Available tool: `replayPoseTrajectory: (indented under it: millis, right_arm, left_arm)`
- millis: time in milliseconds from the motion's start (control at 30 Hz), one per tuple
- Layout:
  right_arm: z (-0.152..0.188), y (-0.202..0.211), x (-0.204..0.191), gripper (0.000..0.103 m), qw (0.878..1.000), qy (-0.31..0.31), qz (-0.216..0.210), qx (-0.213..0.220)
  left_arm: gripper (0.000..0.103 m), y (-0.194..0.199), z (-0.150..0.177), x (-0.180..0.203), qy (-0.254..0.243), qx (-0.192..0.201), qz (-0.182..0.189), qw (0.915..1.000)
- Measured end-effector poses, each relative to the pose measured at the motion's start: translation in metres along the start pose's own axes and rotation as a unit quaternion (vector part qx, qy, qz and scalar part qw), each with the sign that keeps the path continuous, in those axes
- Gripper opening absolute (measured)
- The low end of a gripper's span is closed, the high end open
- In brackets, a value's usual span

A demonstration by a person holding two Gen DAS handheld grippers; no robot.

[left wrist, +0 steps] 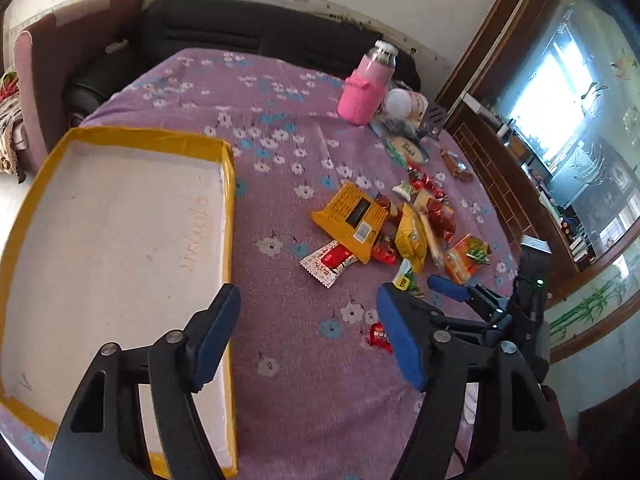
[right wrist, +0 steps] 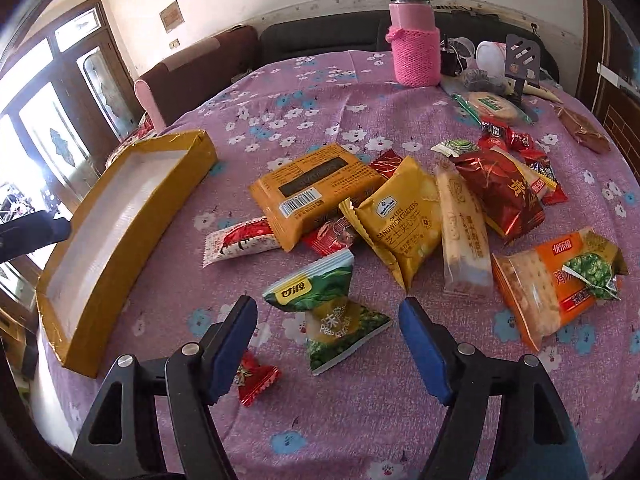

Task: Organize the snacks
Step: 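Grasp the green pea packet with the right tool while the left grasps the red-white bar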

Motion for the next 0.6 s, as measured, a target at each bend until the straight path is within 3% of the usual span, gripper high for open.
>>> replayPoseTrajectory:
  millis: [100, 167, 367, 500, 600]
  right_arm:
    - [-0.005, -0.002, 0.004, 0.069, 1.000, 0.004, -0.004, 0.013]
    - [-0.006, -0.009, 0.008, 0.032, 1.000, 0.002, -0.014, 0.013]
    - [-0.002, -0.008, 0.015, 0.031, 0.998, -0.012, -0.058, 0.022]
    - [-0.002, -0.004, 0.017, 0.031, 0.997, -0.020, -0.075, 0.023]
    - [-0.003, 0.001, 0.018, 0.031, 0.996, -0.025, -0.086, 0.030]
  left_arm:
    - [0.071, -0.035, -0.014, 0.005, -0.006, -0.027, -0.011, 0.9996]
    - [0.070, -0.057, -0.020, 0.012, -0.018, -0.042, -0.022, 0.9987]
    - [0.070, -0.092, -0.033, 0.028, -0.075, -0.066, -0.050, 0.9938]
    - [0.070, -0.104, -0.041, 0.035, -0.127, -0.067, -0.091, 0.9854]
    - [0.070, -0.117, -0.043, 0.036, -0.148, -0.081, -0.102, 0.9804]
Point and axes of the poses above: each gripper's, at about its wrist camera, not at the fingertips, and y roughly against the way its jaws point, x to its right, z to its underside, the point moved 7 cm from there along -y, roughly the way its jaws point, and after that the axes turned 14 degrees about -x, right-handed, at the moved point
